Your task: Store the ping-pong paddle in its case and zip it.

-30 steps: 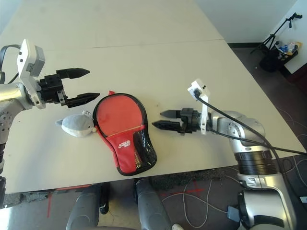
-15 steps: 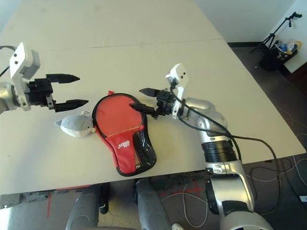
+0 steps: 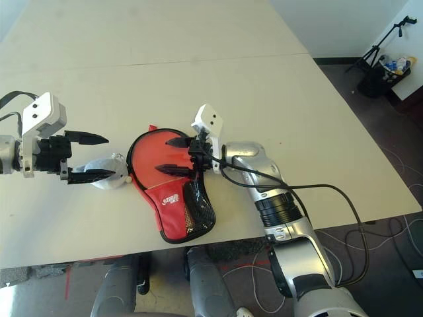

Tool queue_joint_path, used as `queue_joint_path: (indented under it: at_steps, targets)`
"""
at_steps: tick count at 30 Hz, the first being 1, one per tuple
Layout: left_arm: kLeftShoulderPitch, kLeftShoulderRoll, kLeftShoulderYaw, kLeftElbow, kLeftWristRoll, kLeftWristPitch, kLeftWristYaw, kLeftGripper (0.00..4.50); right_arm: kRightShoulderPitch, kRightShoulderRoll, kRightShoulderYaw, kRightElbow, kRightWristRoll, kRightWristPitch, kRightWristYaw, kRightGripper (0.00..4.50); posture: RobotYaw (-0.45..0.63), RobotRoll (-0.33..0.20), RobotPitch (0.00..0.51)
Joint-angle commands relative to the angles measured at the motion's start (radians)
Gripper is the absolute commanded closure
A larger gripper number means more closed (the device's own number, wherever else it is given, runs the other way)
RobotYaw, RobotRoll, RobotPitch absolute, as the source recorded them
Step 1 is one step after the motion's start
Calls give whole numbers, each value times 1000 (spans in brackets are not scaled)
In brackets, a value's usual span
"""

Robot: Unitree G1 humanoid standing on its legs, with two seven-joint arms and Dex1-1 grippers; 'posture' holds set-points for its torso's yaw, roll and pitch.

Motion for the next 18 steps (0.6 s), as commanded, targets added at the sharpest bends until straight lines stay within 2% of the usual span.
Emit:
queue_joint_path:
  at_steps: [1, 8, 13, 18]
  targets:
    - [26, 20, -1, -42, -14, 31, 1, 0, 12, 8, 32, 24, -34, 1, 1, 24, 8, 0, 213]
    - [33, 45, -11, -46, -3, 40, -6, 0, 11, 20, 55, 54, -73, 19, -11, 24, 12, 0, 214]
    - [22, 35, -76, -1, 94, -55, 11, 0, 17, 21, 70, 63, -102, 8, -13, 24, 14, 0, 222]
    - [32, 28, -117, 28, 143, -100, 8, 0, 22, 21, 76, 62, -122, 0, -10, 24, 12, 0, 228]
